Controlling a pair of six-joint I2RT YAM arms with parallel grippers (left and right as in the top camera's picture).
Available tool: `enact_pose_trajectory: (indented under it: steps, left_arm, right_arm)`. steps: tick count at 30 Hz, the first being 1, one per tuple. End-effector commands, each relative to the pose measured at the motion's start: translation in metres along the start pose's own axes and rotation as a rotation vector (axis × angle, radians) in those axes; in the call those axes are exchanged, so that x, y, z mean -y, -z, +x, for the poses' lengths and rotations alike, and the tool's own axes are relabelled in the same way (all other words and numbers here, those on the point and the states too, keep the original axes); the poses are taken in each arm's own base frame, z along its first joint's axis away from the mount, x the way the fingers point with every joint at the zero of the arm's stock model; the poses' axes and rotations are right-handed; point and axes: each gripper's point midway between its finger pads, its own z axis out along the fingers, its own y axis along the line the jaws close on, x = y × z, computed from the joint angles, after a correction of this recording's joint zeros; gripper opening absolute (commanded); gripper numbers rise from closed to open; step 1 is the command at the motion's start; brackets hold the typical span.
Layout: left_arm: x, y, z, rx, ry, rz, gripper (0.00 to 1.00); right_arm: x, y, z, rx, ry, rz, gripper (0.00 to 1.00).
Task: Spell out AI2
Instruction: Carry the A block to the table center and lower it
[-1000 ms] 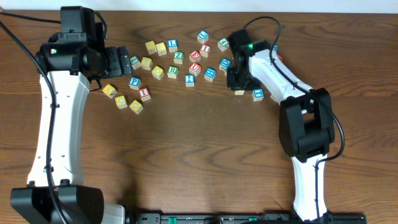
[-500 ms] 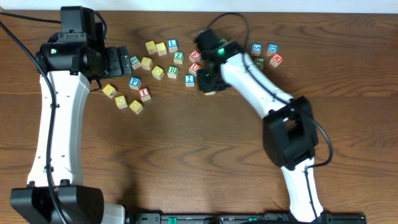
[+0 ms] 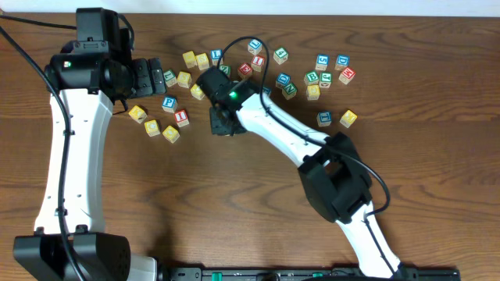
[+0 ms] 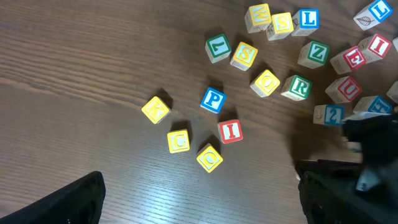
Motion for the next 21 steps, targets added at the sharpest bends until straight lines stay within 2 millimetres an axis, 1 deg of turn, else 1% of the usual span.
enact_pose_trajectory:
  steps: [1,5,9,13,19,21]
  left_arm:
    - [-0.0019,0.0033,-0.0058,0.016,0.008,-0.009,0.98]
    - [-0.0019,0.0033,-0.0058,0.016,0.008,-0.009,0.98]
    - [-0.0019,0.0033,-0.0058,0.016,0.008,-0.009,0.98]
    - [-0.0019,0.0033,-0.0058,0.016,0.008,-0.009,0.98]
    - [-0.0019,0.0033,-0.0058,0.016,0.008,-0.009,0.98]
    - [-0.0019,0.0033,-0.0058,0.016,0.008,-0.009,0.98]
  right_arm:
    - [0.0010,-0.0074,-0.0024,0.050,-0.041,0.064,0.16]
    - [0.0060,-0.0065,-0.0028,0.084,-0.068,0.119,0.16]
    - [0.0075,-0.0062,-0.0025,0.090,-0.112,0.128,0.16]
    - [0.0050,-0.0062,-0.0050,0.101,-0.137,0.117,0.17]
    - [0.0024,-0.0062,-0.0032,0.099,-0.133,0.112,0.18]
    - [0.0018,-0.0063,-0.0029,0.098,-0.140,0.110,0.19]
